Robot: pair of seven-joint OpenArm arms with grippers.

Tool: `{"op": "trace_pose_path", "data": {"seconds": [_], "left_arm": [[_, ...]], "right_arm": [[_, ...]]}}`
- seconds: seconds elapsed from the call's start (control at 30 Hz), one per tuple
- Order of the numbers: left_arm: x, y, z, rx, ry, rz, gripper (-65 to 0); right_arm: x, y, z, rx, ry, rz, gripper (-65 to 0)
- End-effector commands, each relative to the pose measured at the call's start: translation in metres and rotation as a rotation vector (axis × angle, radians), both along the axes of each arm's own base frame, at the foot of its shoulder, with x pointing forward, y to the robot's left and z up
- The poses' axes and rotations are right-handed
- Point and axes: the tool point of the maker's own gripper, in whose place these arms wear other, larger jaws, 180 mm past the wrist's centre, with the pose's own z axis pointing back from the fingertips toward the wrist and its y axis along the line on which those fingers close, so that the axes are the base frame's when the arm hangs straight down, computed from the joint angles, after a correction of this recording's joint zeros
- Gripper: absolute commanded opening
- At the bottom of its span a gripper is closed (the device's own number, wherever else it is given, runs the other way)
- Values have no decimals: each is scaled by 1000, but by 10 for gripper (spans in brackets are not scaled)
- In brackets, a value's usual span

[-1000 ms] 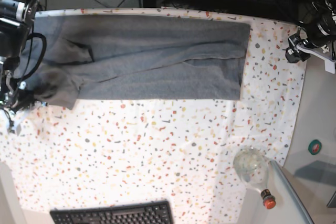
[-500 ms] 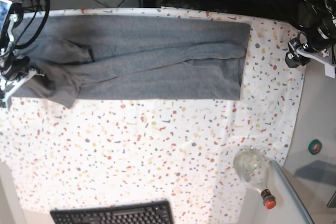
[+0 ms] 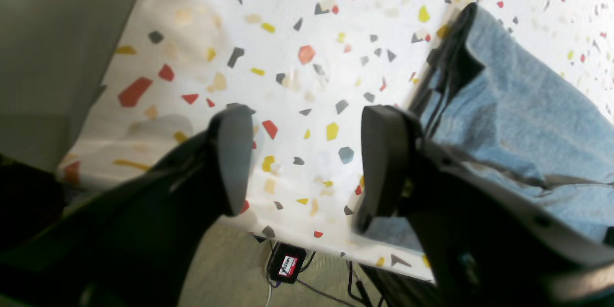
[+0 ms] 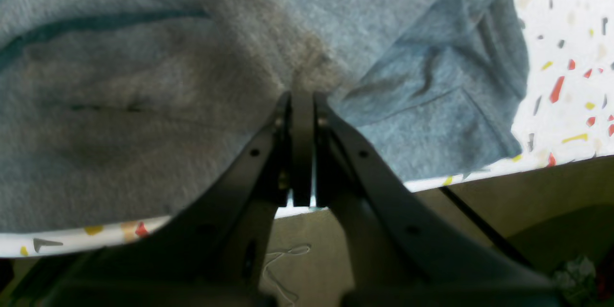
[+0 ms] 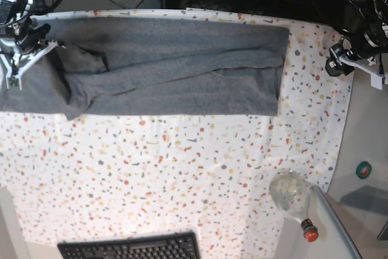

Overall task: Layout the t-shirt on the table in an organized manner, then fold the t-shirt properly
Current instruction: 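Move both grippers to the ends of the folded grey strip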

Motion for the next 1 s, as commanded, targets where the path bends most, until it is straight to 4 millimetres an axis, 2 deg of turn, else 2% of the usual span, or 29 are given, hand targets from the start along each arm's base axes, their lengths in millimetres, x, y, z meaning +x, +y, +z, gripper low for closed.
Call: {"op": "trace_pose_path", "data": {"seconds": [0.0,0.2,0.3,0.37,0.43,0.5,0.53,0.6,0.63,0.7,0.77,0.97], "left_arm": [[10,6,12,25,-44,-10,-309],[12,4,13,20,-50,-10,-309],[12,4,13,20,-50,-10,-309],[12,4,13,20,-50,-10,-309],[16,-4,12,18,-46,-41,-311],[24,-25,6,4,-33,-115,-370],[27,-37,3,-8,-26,-150,-436],[34,-61,-4,-36,-24,-208,-609],[40,-73,-6,-50,-48,-223,-650],[48,-90,-6,-61,-99,-239,-650],[51,-99,-6,-68,-119,-250,-650],[47,-95,-5,-63,-119,-252,-650]], "right_arm": [[3,-3,5,-13,-20,3,-650],[-10,10,-10,38,27,-26,-650],[-20,13,-12,55,103,-34,-650],[-17,12,-6,50,101,-33,-650],[-12,11,2,38,76,-30,-591],[-5,9,14,18,39,-23,-581],[0,9,21,7,14,-19,-581],[11,11,31,-2,-24,-7,-581],[20,9,35,-5,-56,-9,-581],[34,6,38,-11,-103,-8,-585],[45,5,38,-11,-146,-5,-650],[54,4,41,-18,-204,3,-650]]}}
